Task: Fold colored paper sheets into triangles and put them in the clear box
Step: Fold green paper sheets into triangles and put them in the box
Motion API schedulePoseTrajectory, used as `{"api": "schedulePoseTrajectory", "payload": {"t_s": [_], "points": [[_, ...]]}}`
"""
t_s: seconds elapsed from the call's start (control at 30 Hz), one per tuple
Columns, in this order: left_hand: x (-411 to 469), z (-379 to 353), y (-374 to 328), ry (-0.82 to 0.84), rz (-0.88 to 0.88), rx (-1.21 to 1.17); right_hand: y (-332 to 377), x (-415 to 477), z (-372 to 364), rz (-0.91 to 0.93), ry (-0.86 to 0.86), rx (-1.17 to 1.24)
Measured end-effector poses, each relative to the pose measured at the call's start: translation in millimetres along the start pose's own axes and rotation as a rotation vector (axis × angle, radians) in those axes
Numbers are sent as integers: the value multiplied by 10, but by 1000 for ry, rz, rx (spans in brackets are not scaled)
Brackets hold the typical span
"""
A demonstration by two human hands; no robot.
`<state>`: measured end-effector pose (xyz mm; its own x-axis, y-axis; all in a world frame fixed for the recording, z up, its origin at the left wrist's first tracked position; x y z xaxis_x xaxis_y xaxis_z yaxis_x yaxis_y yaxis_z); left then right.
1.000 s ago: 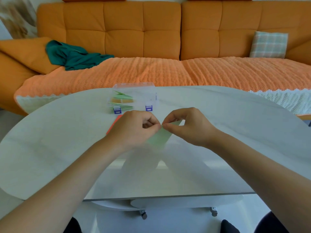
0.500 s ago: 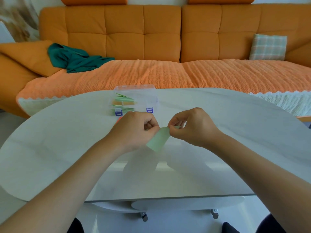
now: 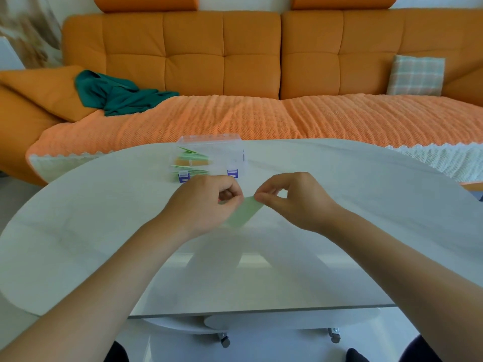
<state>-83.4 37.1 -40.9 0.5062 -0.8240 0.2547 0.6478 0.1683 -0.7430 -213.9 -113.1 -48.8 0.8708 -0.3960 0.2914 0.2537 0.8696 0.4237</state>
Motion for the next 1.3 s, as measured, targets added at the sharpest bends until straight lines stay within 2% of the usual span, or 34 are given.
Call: {"api": "schedulePoseTrajectory", "payload": {"t_s": [0.17, 0.33, 0.67, 0.83, 0.9, 0.97, 1.03, 1.13, 1.2, 1.3], "points": [[-22, -81, -42, -4, -14, 108, 14, -9, -57, 76, -70, -61], [-22, -78, -69, -58, -10, 25, 62, -24, -50, 103, -104, -57], [33, 177, 92, -20, 5, 24, -162, 27, 136, -56, -128, -46], [53, 345, 246, 36, 81, 224, -267, 48, 148, -161, -105, -49], [63, 421, 304, -3, 103, 288, -275, 54, 195, -181, -102, -30], [67, 442, 294, -81, 66, 218, -246, 49, 230, -171, -51, 17], [57, 365, 204, -116, 14, 50, -188, 48, 214, -131, 30, 44], [44, 99, 116, 39, 56, -172, -98, 52, 151, -59, 123, 59], [30, -65, 113, 177, 106, -190, -53, 54, 125, -18, 139, 86], [34, -175, 103, 193, 142, -254, -49, 60, 94, 3, 100, 105]]}}
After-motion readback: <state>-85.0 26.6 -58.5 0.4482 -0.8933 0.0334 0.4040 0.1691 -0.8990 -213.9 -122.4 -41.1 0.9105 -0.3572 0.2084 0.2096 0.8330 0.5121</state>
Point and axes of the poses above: each hand's wrist, its own x-axis towards the middle knuckle, its own z-axis out of the back of the hand, y = z × x, the point moved 3 cm from there along x, towards the middle knuckle, and after that the axes turned 15 degrees about -x, right-handed, at the moved point
